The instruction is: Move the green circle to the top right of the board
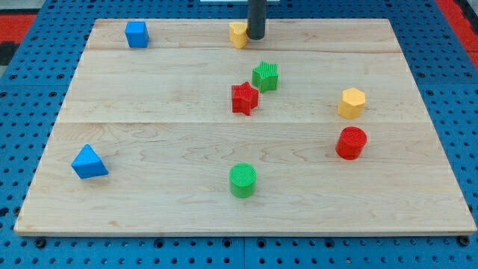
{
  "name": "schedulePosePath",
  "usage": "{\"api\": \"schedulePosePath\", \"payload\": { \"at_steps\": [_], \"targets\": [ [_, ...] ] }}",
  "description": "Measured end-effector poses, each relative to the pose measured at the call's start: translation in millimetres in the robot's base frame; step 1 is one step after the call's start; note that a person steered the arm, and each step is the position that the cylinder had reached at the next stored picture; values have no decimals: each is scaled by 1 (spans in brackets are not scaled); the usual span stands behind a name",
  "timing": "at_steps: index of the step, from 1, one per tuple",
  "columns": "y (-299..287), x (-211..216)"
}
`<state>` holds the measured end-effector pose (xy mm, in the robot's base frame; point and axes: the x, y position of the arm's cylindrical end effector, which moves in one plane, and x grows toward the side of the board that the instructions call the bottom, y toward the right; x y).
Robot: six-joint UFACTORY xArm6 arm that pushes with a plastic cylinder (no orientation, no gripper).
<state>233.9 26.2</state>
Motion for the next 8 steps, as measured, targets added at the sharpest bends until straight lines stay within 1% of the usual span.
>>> {"api": "schedulePosePath", "payload": {
  "at_steps": [1,2,3,4,5,7,8],
  "targets": [
    [-8,-18],
    [32,-29],
    [90,-6],
    [118,11],
    [126,2],
    [126,1],
    [85,16]
  ]
}}
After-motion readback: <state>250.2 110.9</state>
